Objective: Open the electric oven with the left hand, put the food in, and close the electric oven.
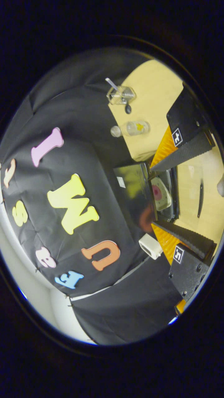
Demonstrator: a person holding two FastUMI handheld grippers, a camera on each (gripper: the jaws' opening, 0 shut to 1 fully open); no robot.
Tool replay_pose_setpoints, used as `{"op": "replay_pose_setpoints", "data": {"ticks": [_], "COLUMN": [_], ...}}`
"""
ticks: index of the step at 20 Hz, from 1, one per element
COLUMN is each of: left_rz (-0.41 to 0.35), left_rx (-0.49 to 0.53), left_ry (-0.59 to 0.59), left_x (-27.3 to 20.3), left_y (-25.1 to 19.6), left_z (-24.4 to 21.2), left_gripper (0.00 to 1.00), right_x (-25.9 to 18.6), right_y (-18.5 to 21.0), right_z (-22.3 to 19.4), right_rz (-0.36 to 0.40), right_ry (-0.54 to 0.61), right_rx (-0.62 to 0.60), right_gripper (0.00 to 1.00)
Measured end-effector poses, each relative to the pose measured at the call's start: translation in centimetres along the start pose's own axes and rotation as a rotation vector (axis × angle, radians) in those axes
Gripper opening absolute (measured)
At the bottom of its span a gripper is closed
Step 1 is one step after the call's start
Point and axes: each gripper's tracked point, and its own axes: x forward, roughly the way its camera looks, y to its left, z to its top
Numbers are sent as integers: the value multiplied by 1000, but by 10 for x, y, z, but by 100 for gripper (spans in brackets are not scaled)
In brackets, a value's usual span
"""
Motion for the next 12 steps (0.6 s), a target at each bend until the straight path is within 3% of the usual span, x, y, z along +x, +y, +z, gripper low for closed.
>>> {"op": "replay_pose_setpoints", "data": {"ticks": [1, 2, 3, 6, 9, 10, 11, 12], "left_rz": [-21, -35, -41, -26, 8, 13, 19, 30], "left_rx": [5, 9, 14, 20, 17, 10, 7, 13], "left_ry": [4, 13, 24, 54, 132, 154, 177, 200], "left_x": [1, 3, 6, 9, 13, 11, 11, 11], "left_y": [-8, -17, -24, -47, -71, -80, -87, -92], "left_z": [-6, -12, -18, -38, -71, -81, -93, -107], "left_gripper": [96, 96, 96, 96, 96, 96, 96, 96], "right_x": [-15, -30, -45, -90, -127, -139, -149, -153], "right_y": [-10, -21, -30, -52, -83, -93, -98, -109], "right_z": [9, 19, 28, 50, 60, 64, 69, 69], "right_rz": [-19, -42, -62, -95, -94, -98, -90, -91], "right_ry": [-21, -47, -68, -113, -108, -114, -118, -109], "right_rx": [-47, -93, -142, -269, -383, -413, -435, -444], "right_gripper": [100, 95, 100, 100, 100, 96, 100, 96]}}
